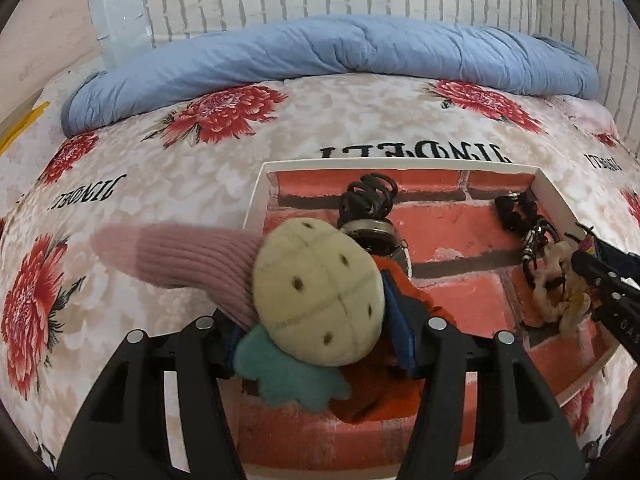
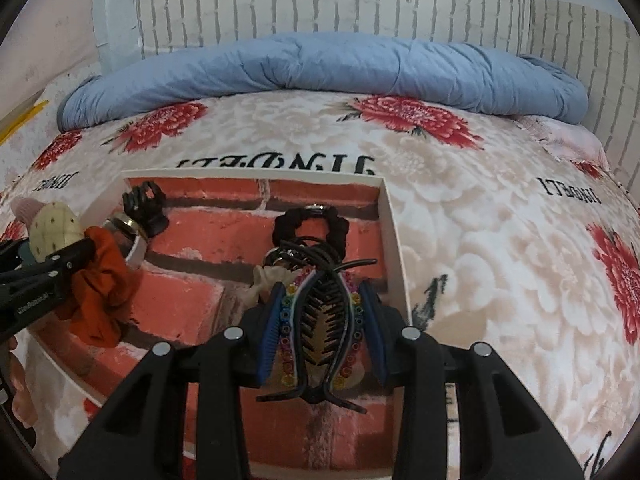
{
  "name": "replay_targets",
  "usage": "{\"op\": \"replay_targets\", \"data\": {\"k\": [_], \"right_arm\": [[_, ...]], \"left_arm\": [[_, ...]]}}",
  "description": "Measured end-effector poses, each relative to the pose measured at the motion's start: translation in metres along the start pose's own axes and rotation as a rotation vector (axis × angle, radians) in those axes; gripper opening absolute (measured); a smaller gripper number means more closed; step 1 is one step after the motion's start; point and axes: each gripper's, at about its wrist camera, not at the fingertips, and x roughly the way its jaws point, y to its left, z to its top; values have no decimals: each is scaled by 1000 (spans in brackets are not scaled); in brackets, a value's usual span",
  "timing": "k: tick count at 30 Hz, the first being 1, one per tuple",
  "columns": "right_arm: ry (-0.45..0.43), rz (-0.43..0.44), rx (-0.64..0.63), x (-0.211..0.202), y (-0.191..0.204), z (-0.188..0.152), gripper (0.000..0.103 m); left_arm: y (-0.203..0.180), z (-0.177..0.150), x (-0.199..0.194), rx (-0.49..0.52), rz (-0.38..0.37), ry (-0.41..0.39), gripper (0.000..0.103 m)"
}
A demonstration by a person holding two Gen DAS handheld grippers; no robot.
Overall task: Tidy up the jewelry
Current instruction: 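Carry the claw clip over the tray with the right tool while the left tool carries the plush, then release the claw clip into the tray with the right tool while the left tool drops the plush there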
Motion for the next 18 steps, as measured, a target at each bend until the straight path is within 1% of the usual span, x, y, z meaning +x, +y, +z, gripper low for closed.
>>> {"op": "replay_targets", "data": {"k": [4, 7, 13, 15, 17, 18], "right_arm": [[33, -13, -21, 14, 4, -4, 38], [29, -18, -20, 13, 4, -5, 38], [23, -13, -11, 13, 1, -4, 38], [10, -18, -6, 10, 0, -3, 38], [5, -23, -4, 10, -1, -3, 38], [3, -26, -2, 10, -3, -3, 38]], "left_arm": [[1, -4, 9, 6, 2, 14, 57], [-1, -7, 11, 9, 2, 18, 57], [-2, -8, 10, 11, -14, 1, 58], [-7, -9, 10, 21, -51, -1, 56], [-13, -9, 9, 28, -108, 3, 48], [-17, -8, 7, 34, -140, 5, 48]]}}
